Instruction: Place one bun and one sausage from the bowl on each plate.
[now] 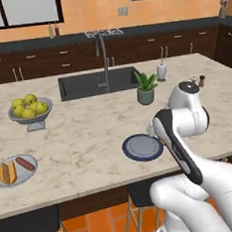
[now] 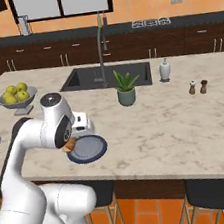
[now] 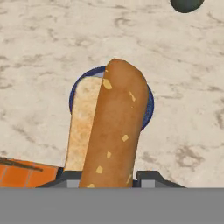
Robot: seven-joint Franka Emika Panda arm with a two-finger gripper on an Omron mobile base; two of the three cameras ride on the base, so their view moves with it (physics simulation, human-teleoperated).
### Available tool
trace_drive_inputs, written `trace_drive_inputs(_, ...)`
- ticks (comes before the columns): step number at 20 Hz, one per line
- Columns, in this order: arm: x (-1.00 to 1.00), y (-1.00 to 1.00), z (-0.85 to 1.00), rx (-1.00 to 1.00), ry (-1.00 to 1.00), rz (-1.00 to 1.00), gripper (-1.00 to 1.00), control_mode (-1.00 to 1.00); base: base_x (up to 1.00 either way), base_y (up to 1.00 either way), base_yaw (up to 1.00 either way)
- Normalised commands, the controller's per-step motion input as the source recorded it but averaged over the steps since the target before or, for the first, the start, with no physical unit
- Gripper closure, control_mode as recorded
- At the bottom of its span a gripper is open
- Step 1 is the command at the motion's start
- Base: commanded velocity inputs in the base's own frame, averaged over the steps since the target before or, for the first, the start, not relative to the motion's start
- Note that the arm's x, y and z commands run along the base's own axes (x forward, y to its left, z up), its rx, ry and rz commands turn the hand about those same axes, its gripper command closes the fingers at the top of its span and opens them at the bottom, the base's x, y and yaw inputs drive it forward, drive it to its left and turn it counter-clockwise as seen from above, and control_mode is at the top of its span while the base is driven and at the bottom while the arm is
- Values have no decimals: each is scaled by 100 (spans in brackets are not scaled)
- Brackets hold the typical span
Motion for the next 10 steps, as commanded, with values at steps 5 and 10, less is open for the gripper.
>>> trace_drive_inputs(5, 100, -38, -71, -1, 19, 9, 100, -100, 0, 0, 0)
trace_drive_inputs(10, 59, -28, -78, -4, 26, 0, 100, -100, 0, 0, 0)
